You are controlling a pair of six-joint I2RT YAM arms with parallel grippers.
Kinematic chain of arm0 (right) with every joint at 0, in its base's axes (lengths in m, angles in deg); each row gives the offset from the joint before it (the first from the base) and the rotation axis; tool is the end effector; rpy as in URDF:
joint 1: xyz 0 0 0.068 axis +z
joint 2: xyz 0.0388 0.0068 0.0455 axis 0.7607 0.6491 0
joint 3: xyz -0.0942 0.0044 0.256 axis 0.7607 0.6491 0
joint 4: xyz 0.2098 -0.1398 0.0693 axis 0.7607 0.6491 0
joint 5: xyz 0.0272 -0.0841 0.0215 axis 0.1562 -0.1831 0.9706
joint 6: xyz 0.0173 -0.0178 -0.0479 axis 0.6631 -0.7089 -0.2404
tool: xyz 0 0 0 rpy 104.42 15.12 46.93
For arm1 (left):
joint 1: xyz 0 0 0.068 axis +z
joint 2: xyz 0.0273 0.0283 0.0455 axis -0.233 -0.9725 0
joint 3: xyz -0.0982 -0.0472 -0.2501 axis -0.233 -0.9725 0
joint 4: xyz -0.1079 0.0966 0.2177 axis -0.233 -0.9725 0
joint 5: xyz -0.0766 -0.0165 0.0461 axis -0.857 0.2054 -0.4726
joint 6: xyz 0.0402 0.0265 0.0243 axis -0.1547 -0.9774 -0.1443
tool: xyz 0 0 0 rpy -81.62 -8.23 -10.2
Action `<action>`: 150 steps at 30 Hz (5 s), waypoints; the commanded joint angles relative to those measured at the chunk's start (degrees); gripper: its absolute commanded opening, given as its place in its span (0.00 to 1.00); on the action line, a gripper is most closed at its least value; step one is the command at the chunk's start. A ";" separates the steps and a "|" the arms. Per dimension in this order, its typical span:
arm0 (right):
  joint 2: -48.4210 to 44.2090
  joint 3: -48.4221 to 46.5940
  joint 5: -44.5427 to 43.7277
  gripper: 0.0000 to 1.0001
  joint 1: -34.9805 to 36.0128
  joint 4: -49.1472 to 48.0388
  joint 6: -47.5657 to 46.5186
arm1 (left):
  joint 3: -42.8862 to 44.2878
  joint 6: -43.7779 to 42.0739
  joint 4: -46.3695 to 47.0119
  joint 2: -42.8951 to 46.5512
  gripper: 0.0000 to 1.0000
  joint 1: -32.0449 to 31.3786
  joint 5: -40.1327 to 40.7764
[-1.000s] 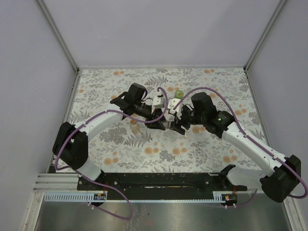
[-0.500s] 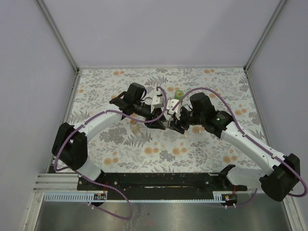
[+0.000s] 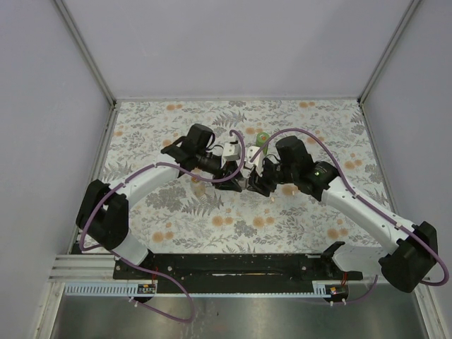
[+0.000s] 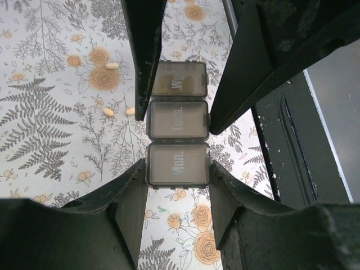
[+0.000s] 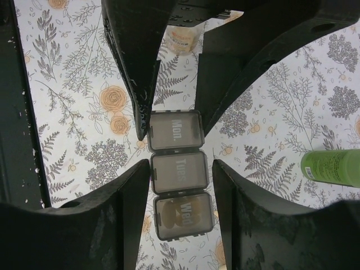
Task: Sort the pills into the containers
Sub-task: Open the pill container.
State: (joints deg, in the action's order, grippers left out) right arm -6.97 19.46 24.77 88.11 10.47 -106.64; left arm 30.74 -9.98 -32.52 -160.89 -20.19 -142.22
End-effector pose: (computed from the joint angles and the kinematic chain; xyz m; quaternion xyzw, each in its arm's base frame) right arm 0.1939 0.1758 0.3115 -0.5932 0.6441 0.2326 0.4234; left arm 0.2584 -0.2098 0.2708 0.5870 0.5672 -0.4823 0.3179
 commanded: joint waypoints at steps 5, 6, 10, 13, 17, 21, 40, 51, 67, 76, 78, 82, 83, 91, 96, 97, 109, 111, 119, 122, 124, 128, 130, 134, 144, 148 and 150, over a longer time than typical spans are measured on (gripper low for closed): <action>0.53 -3.71 1.96 0.57 0.35 0.83 1.40 | -2.54 -3.64 2.54 2.64 0.00 -0.52 0.04; 0.44 -3.71 1.96 0.56 0.43 0.83 1.40 | -2.63 -3.64 2.62 2.63 0.00 -0.52 0.04; 0.70 -3.70 2.13 0.56 0.43 0.92 1.66 | -2.54 -3.12 2.80 2.72 0.00 -0.43 -0.32; 0.97 -3.88 2.40 0.54 0.35 0.92 2.19 | -2.54 -3.03 2.89 2.72 0.00 -0.61 -0.40; 1.23 -3.44 2.84 0.57 0.43 1.36 2.01 | -2.45 -2.50 2.89 2.72 0.00 -0.61 -0.84; 0.44 -2.48 2.13 0.68 0.35 0.57 2.36 | -1.93 -1.36 3.06 2.37 0.00 -0.61 -1.02; 0.62 -1.60 1.08 0.72 0.43 1.89 0.87 | -0.69 0.84 2.98 2.02 0.00 0.45 -4.80; 1.41 -1.86 1.08 0.64 0.35 1.98 0.96 | -0.52 1.10 2.63 2.02 0.00 0.89 -6.03; 2.46 -3.26 2.40 0.52 0.43 2.94 2.10 | -1.13 1.46 2.62 1.84 0.00 0.71 -6.20; 4.13 -5.64 4.77 0.40 0.26 4.96 3.07 | -2.28 -0.39 2.54 2.28 0.00 -0.26 -4.62; 4.22 -5.90 5.38 0.39 0.26 5.14 3.24 | -2.71 -1.61 2.54 2.54 0.00 -0.34 -4.45; 4.75 -6.96 7.31 0.38 -0.79 6.02 4.47 | -5.43 -2.32 6.04 4.13 0.00 -0.34 -3.48; 4.92 -7.13 8.01 0.38 -1.14 6.11 4.91 | -6.05 -2.50 6.84 4.48 0.00 -0.34 -3.31; 5.28 -7.66 11.10 0.38 -2.73 6.81 6.23 | -7.55 -3.12 8.87 5.54 0.00 -0.43 -1.72; 5.80 -8.10 11.98 0.40 -3.26 7.34 6.58 | -7.55 -3.73 8.95 5.97 0.00 -0.52 -0.76; 5.80 -8.10 11.80 0.40 -3.34 7.25 6.67 | -7.81 -4.08 8.95 6.15 0.00 -0.52 -0.41; 4.57 -7.57 8.73 0.49 -3.96 6.37 6.76 | -8.25 -4.87 8.95 6.24 0.00 -0.61 0.39; 4.31 -7.22 7.85 0.49 -3.87 5.32 7.37 | -8.17 -4.87 8.95 6.15 0.00 -0.78 0.47; 4.13 -6.43 3.37 0.50 -3.87 2.95 9.04 | -8.17 -5.66 7.99 6.33 0.00 -1.31 0.21; 4.22 -6.34 2.05 0.50 -3.87 2.41 9.39 | -8.25 -5.93 7.81 6.50 0.00 -1.49 -0.05; 4.22 -6.25 1.35 0.50 -3.87 1.80 9.66 | -8.43 -6.19 7.81 6.76 0.00 -1.57 -0.31; 4.48 -6.69 0.03 0.50 -3.96 1.62 10.19 | -8.87 -6.81 7.81 7.20 0.00 -1.57 -0.67; 4.75 -6.87 -0.50 0.50 -3.96 1.62 10.36 | -9.04 -7.07 7.81 7.38 0.00 -1.57 -0.58; 5.36 -7.13 -1.47 0.50 -4.13 1.45 10.54 | -9.22 -7.77 7.81 7.82 0.00 -1.57 -0.84; 5.89 -7.84 0.55 0.50 -5.89 1.89 11.59 | -9.92 -9.27 7.81 8.17 0.00 -1.49 -0.05; 6.77 -7.84 0.64 0.50 -5.98 1.89 11.68 | -10.27 -9.53 7.81 8.35 0.00 -1.66 0.12; 7.38 -7.75 0.46 0.49 -6.07 1.89 11.77 | -10.19 -9.62 7.81 8.43 0.00 -1.57 0.12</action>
State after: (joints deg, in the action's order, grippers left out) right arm -0.67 13.88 25.12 82.52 13.88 -95.52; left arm 20.80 -17.61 -26.09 -154.95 -21.68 -140.10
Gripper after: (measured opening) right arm 0.497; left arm 0.471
